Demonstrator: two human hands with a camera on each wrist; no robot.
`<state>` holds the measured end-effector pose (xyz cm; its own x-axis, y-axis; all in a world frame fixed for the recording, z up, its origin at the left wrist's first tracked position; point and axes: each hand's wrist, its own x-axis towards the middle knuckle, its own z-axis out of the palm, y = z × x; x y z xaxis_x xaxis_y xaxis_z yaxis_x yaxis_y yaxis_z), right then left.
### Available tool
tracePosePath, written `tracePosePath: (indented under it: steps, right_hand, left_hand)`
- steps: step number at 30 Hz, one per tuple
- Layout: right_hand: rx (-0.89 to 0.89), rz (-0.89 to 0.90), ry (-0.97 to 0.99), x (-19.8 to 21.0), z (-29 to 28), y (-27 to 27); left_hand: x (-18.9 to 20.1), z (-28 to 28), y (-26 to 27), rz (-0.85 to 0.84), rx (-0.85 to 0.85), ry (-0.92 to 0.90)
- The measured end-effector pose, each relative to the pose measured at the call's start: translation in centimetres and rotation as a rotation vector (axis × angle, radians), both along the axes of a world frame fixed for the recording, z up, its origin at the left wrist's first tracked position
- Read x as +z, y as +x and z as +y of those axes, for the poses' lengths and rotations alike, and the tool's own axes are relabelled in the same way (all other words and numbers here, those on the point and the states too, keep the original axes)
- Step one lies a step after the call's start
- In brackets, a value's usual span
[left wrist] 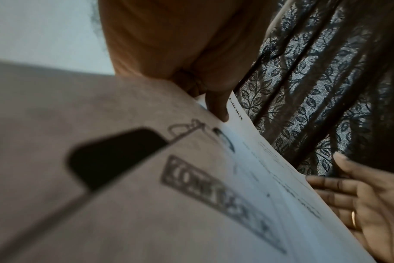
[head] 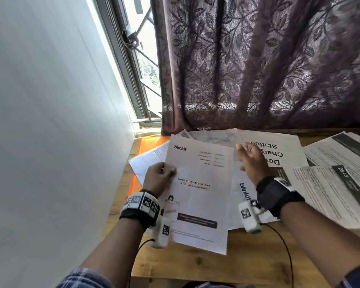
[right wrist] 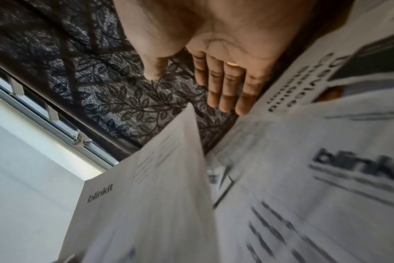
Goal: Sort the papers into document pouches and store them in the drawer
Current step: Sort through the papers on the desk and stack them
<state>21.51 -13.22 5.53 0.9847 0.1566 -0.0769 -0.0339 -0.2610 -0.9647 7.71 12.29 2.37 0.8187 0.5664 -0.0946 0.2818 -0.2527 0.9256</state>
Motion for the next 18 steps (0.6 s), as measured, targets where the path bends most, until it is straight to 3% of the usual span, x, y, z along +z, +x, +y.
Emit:
tracePosePath:
  steps: [3,10,18]
  right_hand:
    - [0.094,0.137,0.073,-1.6,-0.5,-2.0]
    - [0.263,0.205,0.081,-4.6,-1.7,-3.1]
    - [0.153,0.083,0.053,-4.4,-4.2,-1.5]
  left_hand:
    - [-1.1,-0.6,-0.3,-0.020,0.056,-0.093]
    - [-1.1,-3.1,-0.6,-0.078,0.110,-0.162]
    - [0.2,-6.5,0.3,-0.053,0.064,-0.359]
